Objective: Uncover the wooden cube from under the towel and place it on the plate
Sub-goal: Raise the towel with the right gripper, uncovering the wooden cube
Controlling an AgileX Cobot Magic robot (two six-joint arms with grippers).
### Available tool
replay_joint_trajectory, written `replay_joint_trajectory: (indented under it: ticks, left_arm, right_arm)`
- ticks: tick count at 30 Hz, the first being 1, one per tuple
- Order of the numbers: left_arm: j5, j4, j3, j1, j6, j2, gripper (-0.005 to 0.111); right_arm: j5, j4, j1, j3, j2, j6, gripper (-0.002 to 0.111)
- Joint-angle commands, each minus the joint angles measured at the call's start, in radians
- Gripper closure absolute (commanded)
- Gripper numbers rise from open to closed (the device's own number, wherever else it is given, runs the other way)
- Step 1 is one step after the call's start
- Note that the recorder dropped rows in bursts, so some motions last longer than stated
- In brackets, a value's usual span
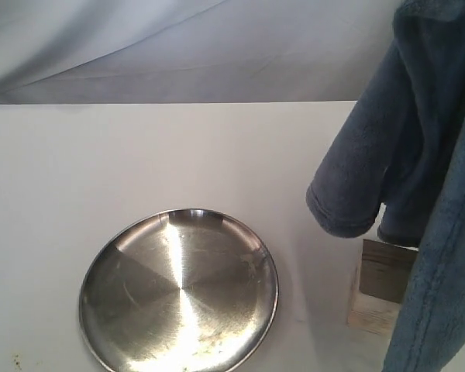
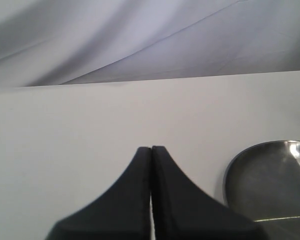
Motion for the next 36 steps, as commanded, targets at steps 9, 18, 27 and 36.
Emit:
replay_joint_trajectory:
  ticks: [9,18,27,36]
  left_arm:
    - [-0.008,-0.006,0.004,-0.003,0.003,-0.003,0.107]
    - [-0.008,-0.006,0.004,-0.003,0.003,-0.003,0.107]
    - [-0.008,-0.006,0.004,-0.003,0.003,-0.003,0.107]
    - [-0.008,-0.006,0.004,-0.003,0.003,-0.003,0.107]
  right_arm:
    - [-0.317,-0.012,-0.001,-0.007,0.105,-0.003,0.108]
    - [-0.634,0.127,-0.001,-0.007,0.303,-0.007,0.108]
    - [-0.796,0.321,-0.001,-0.007,0.446,-0.214,0.108]
    - [-0.640,0.321,-0.001,-0.007,0.607,-0.288,0.108]
